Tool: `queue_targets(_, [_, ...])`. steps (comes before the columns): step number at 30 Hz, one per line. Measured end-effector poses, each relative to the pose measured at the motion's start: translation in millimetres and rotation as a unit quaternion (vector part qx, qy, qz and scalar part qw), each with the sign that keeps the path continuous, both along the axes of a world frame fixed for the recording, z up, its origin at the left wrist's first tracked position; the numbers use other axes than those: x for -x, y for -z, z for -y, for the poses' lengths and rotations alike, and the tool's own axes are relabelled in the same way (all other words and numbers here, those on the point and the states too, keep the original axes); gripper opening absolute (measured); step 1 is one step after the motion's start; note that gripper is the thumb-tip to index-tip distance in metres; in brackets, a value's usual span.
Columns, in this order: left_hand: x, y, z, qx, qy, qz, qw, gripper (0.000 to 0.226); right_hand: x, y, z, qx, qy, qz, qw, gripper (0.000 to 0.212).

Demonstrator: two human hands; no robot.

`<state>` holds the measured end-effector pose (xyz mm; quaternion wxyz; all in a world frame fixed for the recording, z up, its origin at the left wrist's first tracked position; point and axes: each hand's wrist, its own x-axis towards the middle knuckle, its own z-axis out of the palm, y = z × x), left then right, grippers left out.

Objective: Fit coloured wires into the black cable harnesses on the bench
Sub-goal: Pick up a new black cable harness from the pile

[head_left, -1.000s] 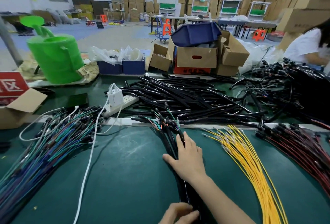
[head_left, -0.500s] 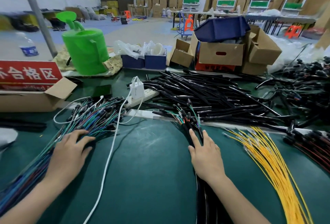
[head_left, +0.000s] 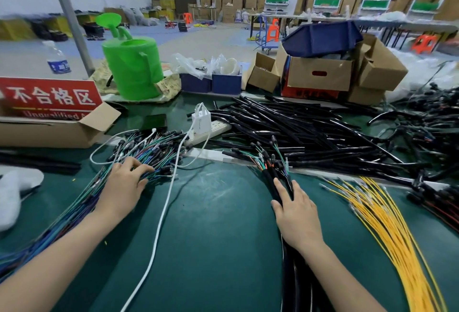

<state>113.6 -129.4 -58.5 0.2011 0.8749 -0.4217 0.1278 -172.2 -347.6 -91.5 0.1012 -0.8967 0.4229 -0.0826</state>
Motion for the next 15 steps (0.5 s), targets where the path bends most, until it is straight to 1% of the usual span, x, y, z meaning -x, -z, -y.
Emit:
queue_targets(2, [0,2,1,0.021,0.008,-0.014,1.000,0.020,0,-1,0,0.005,0.002,-0.003,1.000,0.053])
queue_targets(4, [-2,2,2,0.056,-0.003,-0.045,0.997,0.018,0,-2,0,0.005,0.001,-0.002,1.000,0.053])
queue_targets(7, [-7,-1,2,0.097,-0.026,-0.064,0.993,0.025,0,-2,-2,-0.003,0.001,0.004,1.000,0.053])
queue_targets(10, [-17,-13,0,0.072,-0.055,-0.057,0.994,0.028,1,-2,-1,-0.006,0.000,0.010,1.000,0.053])
queue_targets(13, [-25,-30,-1,0.026,-0.095,-0.022,0.995,0.022,2,-2,0,-0.012,0.001,0.014,1.000,0.053])
queue_targets(15, [-28,-40,-1,0.034,-0.113,-0.027,0.993,0.021,3,-1,0,-0.010,0.002,0.016,1.000,0.052])
